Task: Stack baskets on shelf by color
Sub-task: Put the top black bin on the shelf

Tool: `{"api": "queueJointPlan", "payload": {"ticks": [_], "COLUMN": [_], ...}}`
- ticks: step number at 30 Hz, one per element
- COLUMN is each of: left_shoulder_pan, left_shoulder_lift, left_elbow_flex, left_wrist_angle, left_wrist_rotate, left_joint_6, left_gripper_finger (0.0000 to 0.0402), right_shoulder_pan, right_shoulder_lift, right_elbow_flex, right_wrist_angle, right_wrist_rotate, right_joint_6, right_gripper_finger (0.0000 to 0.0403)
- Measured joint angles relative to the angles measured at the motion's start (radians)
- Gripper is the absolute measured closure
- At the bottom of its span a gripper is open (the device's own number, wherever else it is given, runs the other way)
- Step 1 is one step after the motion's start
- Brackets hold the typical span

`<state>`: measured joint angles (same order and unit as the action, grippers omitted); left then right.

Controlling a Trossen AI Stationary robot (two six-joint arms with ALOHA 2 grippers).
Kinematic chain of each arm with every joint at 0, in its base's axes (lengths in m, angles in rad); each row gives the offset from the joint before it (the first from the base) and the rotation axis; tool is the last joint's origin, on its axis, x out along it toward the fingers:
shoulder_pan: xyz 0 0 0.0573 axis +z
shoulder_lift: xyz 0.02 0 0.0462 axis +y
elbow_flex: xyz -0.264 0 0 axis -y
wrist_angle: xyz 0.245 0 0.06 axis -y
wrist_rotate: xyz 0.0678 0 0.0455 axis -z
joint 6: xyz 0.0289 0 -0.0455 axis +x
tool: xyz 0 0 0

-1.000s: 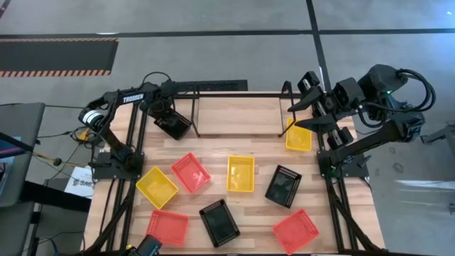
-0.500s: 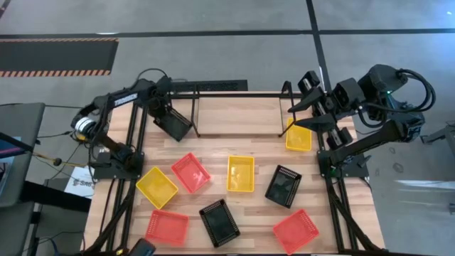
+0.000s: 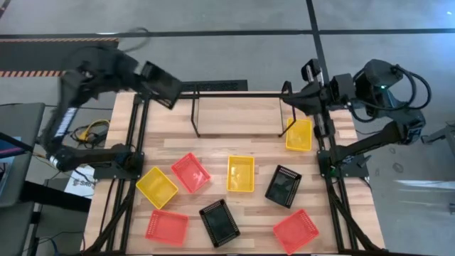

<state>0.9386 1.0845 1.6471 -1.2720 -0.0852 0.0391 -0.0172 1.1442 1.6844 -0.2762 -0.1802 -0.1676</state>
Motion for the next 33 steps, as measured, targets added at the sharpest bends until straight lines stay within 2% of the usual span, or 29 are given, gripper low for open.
{"api": "queueJointPlan", "payload": {"ticks": [3, 8, 14, 18, 26, 33], "left_shoulder_pan": [-0.037, -0.108, -0.216, -0.292, -0.395, -0.447], "left_shoulder_lift": [0.017, 0.119, 0.318, 0.449, 0.705, 0.845], "left_elbow_flex": [0.159, 0.371, 0.478, 0.525, 0.708, 0.701], "left_wrist_angle": [-0.026, -0.132, -0.247, -0.24, -0.258, -0.208], "left_wrist_rotate": [0.0, 0.012, 0.061, 0.065, 0.082, 0.138], "left_joint_6": [-0.01, 0.005, 0.118, 0.224, 0.365, 0.347], "left_gripper_finger": [0.0401, 0.0401, 0.0401, 0.0401, 0.0402, 0.0402], "right_shoulder_pan": [-0.036, -0.074, -0.089, -0.089, -0.088, -0.09], "right_shoulder_lift": [0.0, 0.0, -0.045, -0.075, -0.126, -0.126], "right_elbow_flex": [0.0, 0.0, -0.001, -0.001, 0.0, -0.016], "right_wrist_angle": [-0.053, -0.191, -0.356, -0.408, -0.516, -0.636], "right_wrist_rotate": [0.032, 0.215, 0.358, 0.371, 0.371, 0.373], "right_joint_6": [0.001, 0.014, 0.105, 0.168, 0.217, 0.218], "right_gripper_finger": [0.0393, 0.0399, 0.04, 0.0401, 0.0402, 0.0402]}}
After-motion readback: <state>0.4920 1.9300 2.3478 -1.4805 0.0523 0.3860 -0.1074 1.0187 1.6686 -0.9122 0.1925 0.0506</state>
